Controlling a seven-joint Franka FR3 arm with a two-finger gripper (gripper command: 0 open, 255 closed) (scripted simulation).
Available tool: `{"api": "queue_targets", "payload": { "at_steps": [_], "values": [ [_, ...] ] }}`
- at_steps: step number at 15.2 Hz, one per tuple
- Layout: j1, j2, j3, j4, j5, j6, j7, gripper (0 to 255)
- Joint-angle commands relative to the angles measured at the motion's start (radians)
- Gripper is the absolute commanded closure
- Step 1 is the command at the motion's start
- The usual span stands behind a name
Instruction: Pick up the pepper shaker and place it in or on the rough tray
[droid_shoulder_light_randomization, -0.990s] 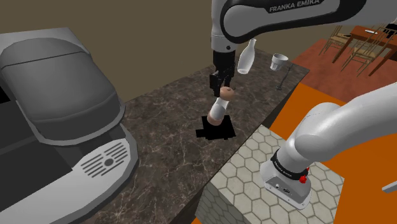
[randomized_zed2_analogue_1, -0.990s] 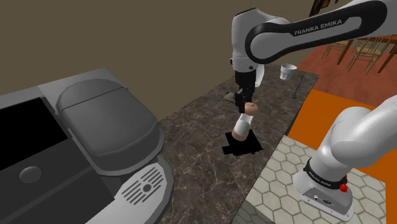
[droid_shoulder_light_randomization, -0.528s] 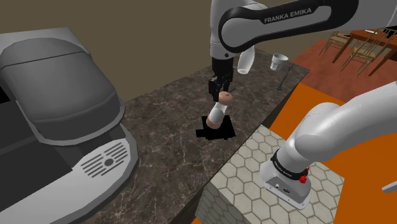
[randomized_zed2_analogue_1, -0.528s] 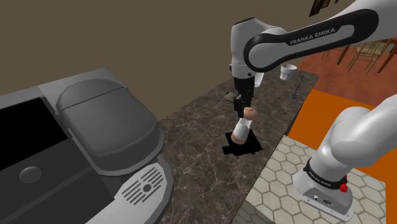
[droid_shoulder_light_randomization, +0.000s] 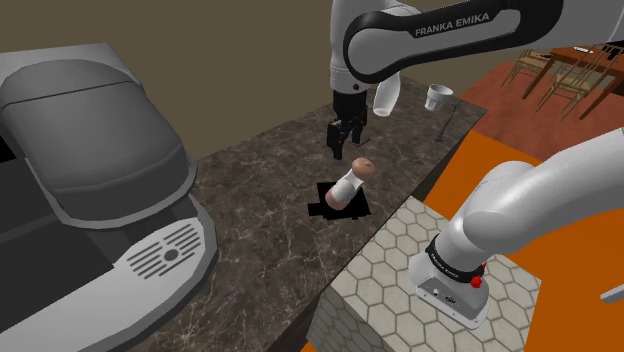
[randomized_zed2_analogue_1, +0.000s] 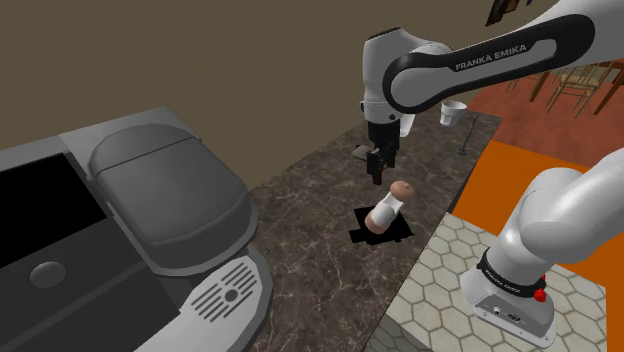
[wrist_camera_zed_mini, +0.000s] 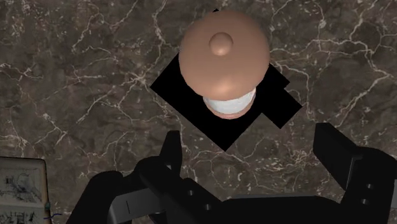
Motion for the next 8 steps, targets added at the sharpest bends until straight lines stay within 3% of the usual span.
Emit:
{"api": "queue_targets", "payload": {
  "at_steps": [1, 6, 8],
  "values": [
    [0.0, 0.0, 0.0, 0.0, 0.0, 0.0, 0.0, 0],
    [-0.003, 0.004, -0.005, 0.13, -0.006, -0.126, 0.002, 0],
    [-0.003, 0.004, -0.005, 0.13, -0.006, -0.126, 0.002, 0]
  ]
}}
